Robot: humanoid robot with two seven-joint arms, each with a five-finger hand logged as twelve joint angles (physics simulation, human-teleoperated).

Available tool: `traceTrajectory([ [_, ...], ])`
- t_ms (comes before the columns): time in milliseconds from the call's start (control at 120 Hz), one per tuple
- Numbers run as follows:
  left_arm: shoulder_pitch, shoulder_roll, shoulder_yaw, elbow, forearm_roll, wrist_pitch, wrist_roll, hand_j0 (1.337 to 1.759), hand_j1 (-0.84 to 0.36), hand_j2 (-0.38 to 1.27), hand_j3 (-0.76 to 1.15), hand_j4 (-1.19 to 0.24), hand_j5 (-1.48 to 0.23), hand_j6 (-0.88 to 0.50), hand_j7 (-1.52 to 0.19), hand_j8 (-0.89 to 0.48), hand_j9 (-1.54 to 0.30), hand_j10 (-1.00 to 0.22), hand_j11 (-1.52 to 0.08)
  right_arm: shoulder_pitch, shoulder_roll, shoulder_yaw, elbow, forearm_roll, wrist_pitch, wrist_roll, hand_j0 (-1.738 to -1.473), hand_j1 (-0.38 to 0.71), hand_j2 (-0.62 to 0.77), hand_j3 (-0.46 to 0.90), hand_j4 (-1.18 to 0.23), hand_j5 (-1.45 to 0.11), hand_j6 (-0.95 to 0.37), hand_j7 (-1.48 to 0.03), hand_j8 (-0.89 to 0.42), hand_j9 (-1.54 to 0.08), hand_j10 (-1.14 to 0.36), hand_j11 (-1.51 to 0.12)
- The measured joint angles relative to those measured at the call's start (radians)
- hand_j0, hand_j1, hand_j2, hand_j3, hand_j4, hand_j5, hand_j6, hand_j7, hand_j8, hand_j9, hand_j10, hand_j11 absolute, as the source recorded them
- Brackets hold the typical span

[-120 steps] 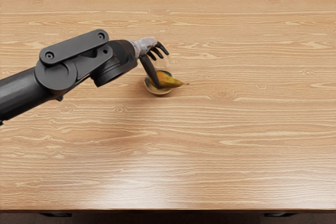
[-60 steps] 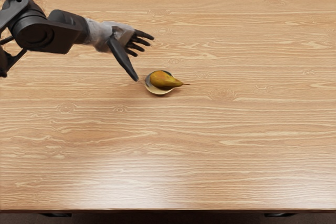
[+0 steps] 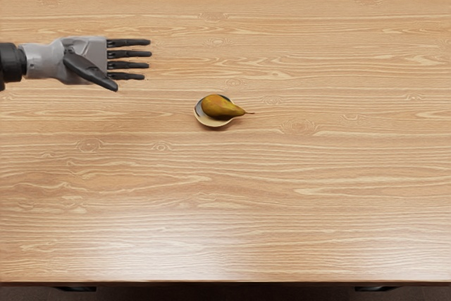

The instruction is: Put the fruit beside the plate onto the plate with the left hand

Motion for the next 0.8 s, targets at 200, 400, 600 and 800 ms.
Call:
traceTrajectory([
  [200,0.067,0.116,0.001,-0.001,-0.033,-0.001,0.0,1.658,0.34,0.0,0.0,-0.01,-0.01,-0.01,-0.01,-0.01,-0.01,-0.01,-0.01,0.0,0.0,0.0,0.001,0.0,0.0,0.0,-1.658,-0.32,0.0,0.0,-0.02,-0.03,-0.02,-0.03,-0.02,-0.03,-0.02,-0.03],
  [400,0.097,0.184,0.004,0.0,-0.036,-0.001,0.0,1.658,0.34,0.0,0.0,-0.01,-0.01,-0.01,-0.01,-0.01,-0.01,-0.01,-0.01,0.0,0.0,0.0,0.001,0.0,0.0,0.0,-1.658,-0.32,0.0,0.0,-0.02,-0.03,-0.02,-0.03,-0.02,-0.03,-0.02,-0.03],
  [600,0.099,0.218,0.005,0.0,-0.03,-0.001,0.0,1.658,0.34,0.0,0.0,-0.01,-0.01,-0.01,-0.01,-0.01,-0.01,-0.01,-0.01,0.0,0.0,0.0,0.001,0.0,0.0,0.0,-1.658,-0.32,0.0,0.0,-0.02,-0.03,-0.02,-0.03,-0.02,-0.03,-0.02,-0.03],
  [800,0.099,0.23,0.006,0.0,-0.026,-0.001,0.0,1.658,0.34,0.0,0.0,-0.01,-0.01,-0.01,-0.01,-0.01,-0.01,-0.01,-0.01,0.0,0.0,0.0,0.001,0.0,0.0,0.0,-1.658,-0.32,0.0,0.0,-0.02,-0.03,-0.02,-0.03,-0.02,-0.03,-0.02,-0.03],
])
